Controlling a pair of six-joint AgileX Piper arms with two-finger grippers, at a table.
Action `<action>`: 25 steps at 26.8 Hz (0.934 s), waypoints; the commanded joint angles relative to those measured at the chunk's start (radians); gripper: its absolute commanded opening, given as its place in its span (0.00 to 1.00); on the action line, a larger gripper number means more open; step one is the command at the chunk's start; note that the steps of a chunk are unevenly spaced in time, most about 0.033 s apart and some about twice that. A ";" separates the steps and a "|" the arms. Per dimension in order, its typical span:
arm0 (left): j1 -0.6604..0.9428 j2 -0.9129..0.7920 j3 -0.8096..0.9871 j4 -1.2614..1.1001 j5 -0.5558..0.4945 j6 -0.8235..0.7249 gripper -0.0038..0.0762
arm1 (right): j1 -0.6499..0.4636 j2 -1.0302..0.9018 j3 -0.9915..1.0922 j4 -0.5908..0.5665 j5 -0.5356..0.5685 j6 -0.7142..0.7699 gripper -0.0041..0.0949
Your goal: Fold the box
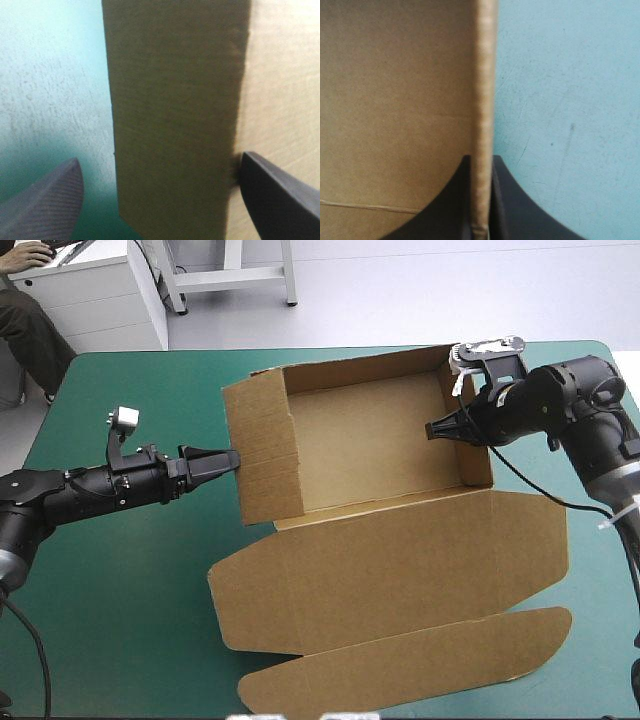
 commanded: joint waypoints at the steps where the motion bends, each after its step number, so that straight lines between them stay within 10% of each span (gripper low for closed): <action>1: -0.020 -0.025 -0.032 -0.127 0.094 0.005 0.77 | -0.005 -0.034 -0.028 0.013 -0.061 0.012 0.02; 18: -0.145 -0.025 -0.068 -0.212 0.012 0.091 0.76 | -0.003 -0.034 -0.028 0.032 -0.049 0.026 0.02; 25: -0.265 -0.034 -0.276 0.269 -0.193 -0.253 0.76 | -0.003 -0.042 -0.028 0.043 -0.068 0.043 0.02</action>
